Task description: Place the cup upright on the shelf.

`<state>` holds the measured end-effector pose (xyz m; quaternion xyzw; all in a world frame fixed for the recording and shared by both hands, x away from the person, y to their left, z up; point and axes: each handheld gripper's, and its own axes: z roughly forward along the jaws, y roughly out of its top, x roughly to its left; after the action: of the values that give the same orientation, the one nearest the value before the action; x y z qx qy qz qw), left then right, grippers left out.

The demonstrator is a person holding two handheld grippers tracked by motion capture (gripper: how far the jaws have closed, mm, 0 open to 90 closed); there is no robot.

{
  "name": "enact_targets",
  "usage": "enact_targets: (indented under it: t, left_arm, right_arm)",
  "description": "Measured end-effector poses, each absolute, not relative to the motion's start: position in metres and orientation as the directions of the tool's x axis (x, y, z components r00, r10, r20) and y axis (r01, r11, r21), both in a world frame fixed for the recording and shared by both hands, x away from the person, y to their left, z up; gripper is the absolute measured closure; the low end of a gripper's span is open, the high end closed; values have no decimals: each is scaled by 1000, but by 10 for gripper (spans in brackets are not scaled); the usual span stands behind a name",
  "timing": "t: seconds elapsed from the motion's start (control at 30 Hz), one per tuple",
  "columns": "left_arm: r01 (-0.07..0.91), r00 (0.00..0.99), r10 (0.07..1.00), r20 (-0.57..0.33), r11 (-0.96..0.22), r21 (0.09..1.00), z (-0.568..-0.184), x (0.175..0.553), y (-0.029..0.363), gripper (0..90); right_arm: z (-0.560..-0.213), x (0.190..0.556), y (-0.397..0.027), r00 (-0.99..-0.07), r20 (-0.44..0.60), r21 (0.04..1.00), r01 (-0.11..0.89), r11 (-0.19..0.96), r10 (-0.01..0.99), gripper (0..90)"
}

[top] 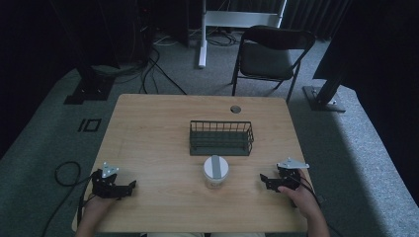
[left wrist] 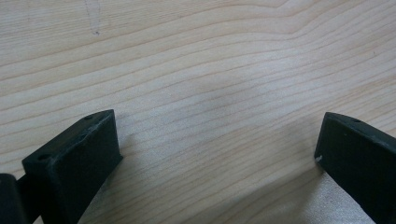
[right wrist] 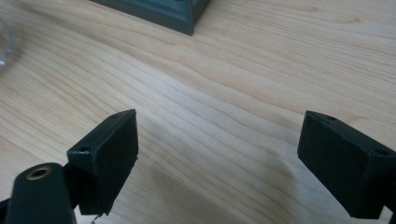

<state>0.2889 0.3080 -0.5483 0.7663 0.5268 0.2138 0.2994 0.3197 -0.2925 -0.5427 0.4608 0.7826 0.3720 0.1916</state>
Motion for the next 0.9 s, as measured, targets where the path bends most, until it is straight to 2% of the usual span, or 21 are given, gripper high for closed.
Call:
enact_targets:
  t: [0.3, 0.9]
  left_arm:
    - [679, 354, 935, 12, -266, 684, -548, 289, 308, 2]
    - [679, 353, 935, 12, -265, 685, -548, 289, 308, 2]
  right_arm:
    - [-537, 317, -281, -540, 74, 772, 564, 295, 839, 120]
    - [-530, 311, -264, -610, 71, 783, 524, 335, 789, 128]
